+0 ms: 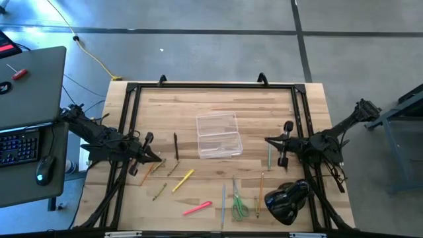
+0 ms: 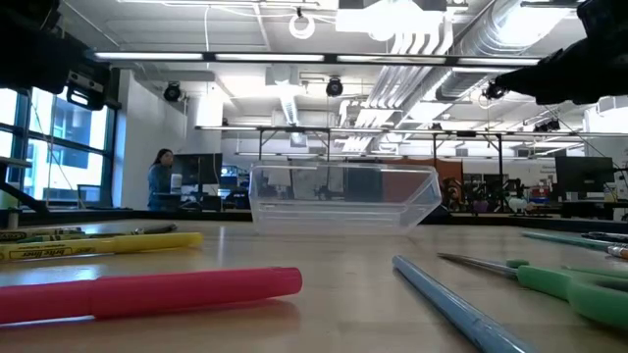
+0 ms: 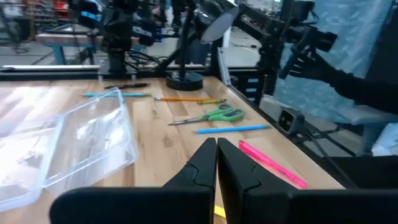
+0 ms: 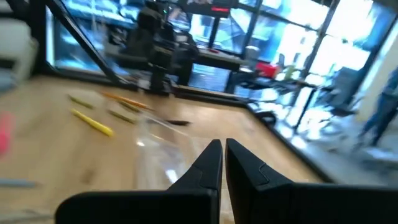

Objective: Pick & place school supplies into a supply box
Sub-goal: Put the green scissors into the supply box

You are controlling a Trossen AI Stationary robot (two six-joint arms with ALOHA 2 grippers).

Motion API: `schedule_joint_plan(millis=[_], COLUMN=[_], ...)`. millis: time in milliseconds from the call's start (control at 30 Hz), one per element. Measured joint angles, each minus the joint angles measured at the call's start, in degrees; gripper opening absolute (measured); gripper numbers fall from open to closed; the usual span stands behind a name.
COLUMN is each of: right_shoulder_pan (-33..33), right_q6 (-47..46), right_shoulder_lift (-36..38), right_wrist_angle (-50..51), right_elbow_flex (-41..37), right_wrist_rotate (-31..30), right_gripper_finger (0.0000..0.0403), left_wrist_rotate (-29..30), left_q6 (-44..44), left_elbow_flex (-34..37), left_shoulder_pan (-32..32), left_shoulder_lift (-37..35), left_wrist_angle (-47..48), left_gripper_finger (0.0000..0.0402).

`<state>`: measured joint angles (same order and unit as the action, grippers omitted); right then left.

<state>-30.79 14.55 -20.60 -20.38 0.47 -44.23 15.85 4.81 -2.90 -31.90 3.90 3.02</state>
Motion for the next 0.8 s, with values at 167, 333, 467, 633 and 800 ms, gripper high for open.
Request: schedule_joint_plan(millis=[167, 333, 467, 633, 800], right_shoulder_pan=[0.0, 0.0, 0.5, 1.1, 2.9], right_q6=[3.0, -3.0, 0.5, 6.6, 2.5], right_shoulder_lift=[0.0, 0.0, 0.0, 0.0, 0.0], right_wrist_angle=[0.0, -1.4, -4.9, -13.4, -14.8], right_elbow_flex=[0.0, 0.0, 0.0, 0.0, 0.1], right_wrist_rotate=[0.0, 3.2, 8.2, 8.5, 6.5], right_gripper_finger=[0.0000, 0.0000, 0.0000, 0.0000, 0.0002], left_wrist_rotate=[7.8, 11.6, 11.9, 16.7, 18.6], left_q6=[0.0, 0.0, 0.0, 0.0, 0.0], left_elbow_flex=[0.0, 0.0, 0.0, 0.0, -0.1], left_shoulder_pan=[0.0, 0.0, 0.0, 0.0, 0.0], left_shoulder_lift=[0.0, 0.0, 0.1, 0.2, 1.2], left_wrist_angle=[-1.8, -4.9, -6.1, -6.3, -7.1], left_gripper_finger=[0.0046, 0.0047, 0.0047, 0.0047, 0.0047])
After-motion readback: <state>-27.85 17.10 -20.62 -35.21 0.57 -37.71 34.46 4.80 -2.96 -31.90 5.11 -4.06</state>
